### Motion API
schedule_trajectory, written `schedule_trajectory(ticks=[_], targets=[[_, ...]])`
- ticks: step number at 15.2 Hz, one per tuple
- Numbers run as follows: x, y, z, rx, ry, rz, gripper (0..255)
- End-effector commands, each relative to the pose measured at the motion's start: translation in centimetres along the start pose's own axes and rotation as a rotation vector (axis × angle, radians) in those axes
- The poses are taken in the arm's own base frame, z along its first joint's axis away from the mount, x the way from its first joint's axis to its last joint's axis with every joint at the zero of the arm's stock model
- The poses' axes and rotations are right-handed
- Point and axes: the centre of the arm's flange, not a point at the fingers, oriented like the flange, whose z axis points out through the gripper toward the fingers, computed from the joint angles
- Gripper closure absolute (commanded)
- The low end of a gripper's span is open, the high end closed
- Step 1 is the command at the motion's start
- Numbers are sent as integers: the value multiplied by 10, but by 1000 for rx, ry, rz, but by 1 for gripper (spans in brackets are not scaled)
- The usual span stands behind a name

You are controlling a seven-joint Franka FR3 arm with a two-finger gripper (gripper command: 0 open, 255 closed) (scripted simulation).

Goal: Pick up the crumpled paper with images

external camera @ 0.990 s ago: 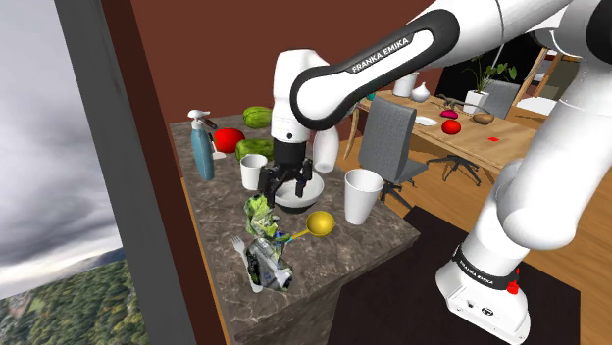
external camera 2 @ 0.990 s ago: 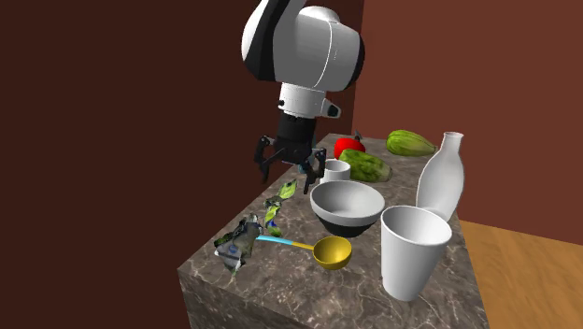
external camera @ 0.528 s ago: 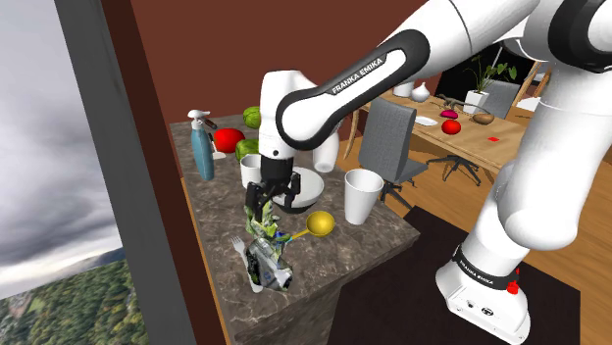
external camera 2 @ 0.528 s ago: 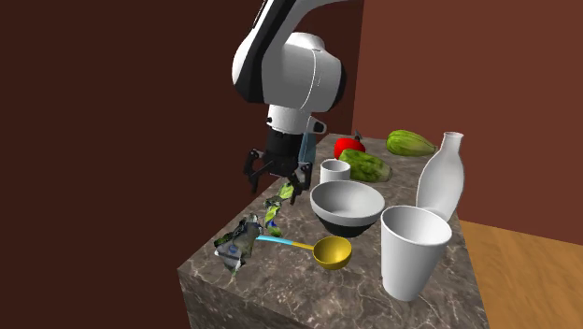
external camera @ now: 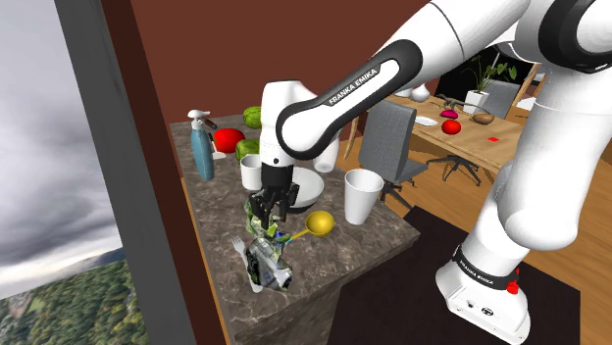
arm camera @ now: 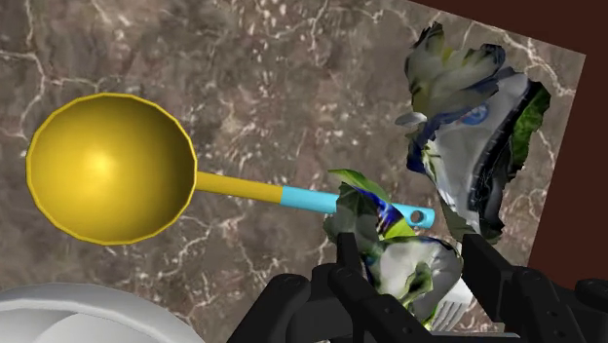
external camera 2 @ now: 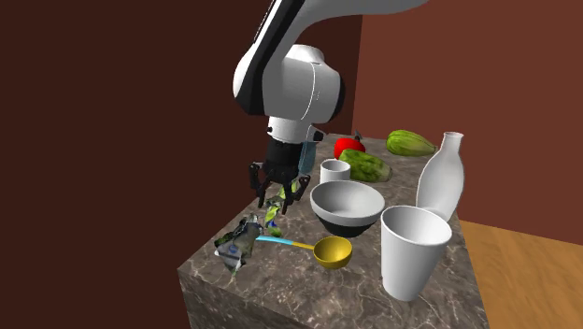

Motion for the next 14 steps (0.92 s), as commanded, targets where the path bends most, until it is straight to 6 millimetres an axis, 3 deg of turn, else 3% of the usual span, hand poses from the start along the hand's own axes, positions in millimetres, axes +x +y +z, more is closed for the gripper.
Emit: schedule_trajectory(ticks=[1, 6, 14], targets=[[0, 0, 0, 0, 0, 0, 255], [0, -1, 0, 0, 0, 0, 255], [-5, -9, -41, 0, 0, 0, 255]])
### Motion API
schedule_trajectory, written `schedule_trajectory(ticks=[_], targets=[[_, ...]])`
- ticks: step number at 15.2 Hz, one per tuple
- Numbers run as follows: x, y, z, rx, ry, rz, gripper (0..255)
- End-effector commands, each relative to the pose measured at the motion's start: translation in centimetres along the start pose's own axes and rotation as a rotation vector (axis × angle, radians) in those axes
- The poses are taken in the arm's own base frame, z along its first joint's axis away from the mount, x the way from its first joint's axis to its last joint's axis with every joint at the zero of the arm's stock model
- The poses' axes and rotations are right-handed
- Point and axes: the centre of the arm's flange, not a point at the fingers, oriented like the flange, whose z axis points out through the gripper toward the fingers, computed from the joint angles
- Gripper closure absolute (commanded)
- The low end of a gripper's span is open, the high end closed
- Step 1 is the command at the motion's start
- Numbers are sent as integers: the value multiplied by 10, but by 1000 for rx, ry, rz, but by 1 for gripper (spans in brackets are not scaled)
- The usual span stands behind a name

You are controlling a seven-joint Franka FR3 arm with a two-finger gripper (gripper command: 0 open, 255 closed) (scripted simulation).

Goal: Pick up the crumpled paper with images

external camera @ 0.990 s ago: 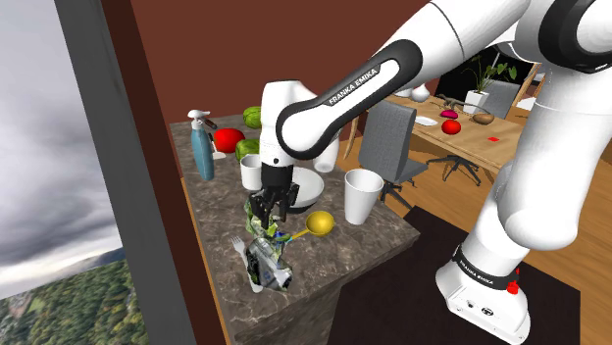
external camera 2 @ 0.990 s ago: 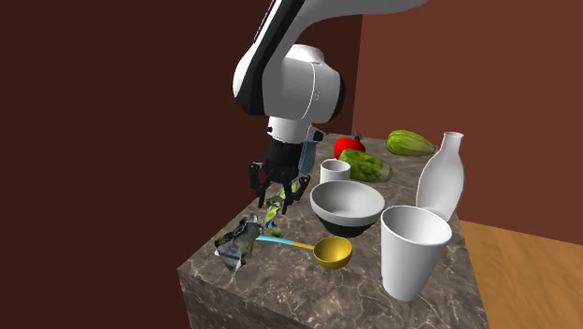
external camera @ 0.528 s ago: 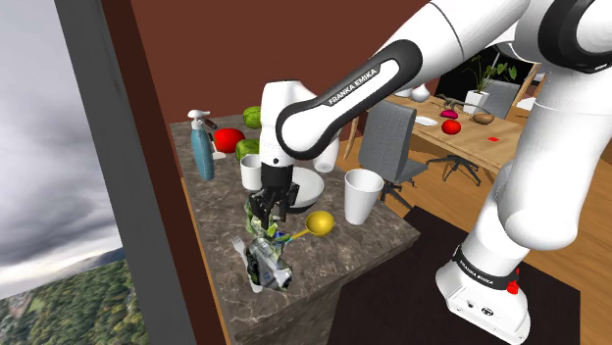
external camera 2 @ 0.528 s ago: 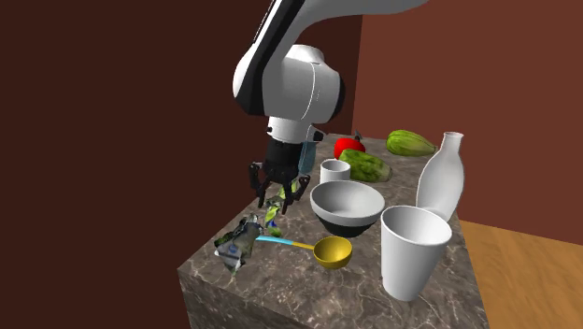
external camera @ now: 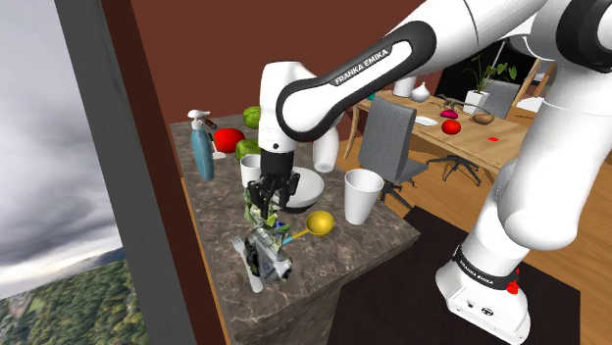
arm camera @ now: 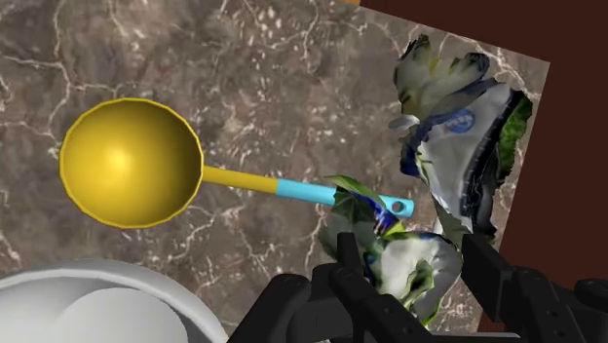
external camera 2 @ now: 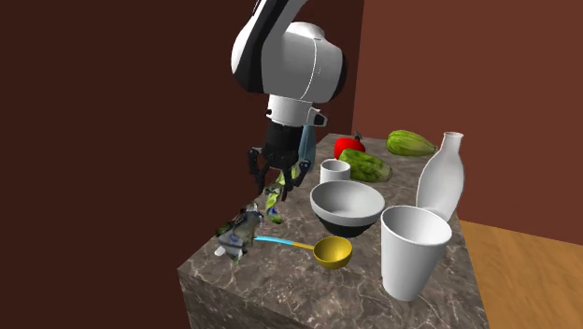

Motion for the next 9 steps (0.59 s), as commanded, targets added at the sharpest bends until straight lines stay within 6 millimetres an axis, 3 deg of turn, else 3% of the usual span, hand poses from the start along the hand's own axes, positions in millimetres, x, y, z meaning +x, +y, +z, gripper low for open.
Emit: schedule_trajectory(ticks=[1, 7, 9], targets=[[-1, -3, -12, 0, 0, 0, 255], [-5, -8, -42, 0, 0, 0, 255], [-5, -9, -43, 0, 0, 0, 255]])
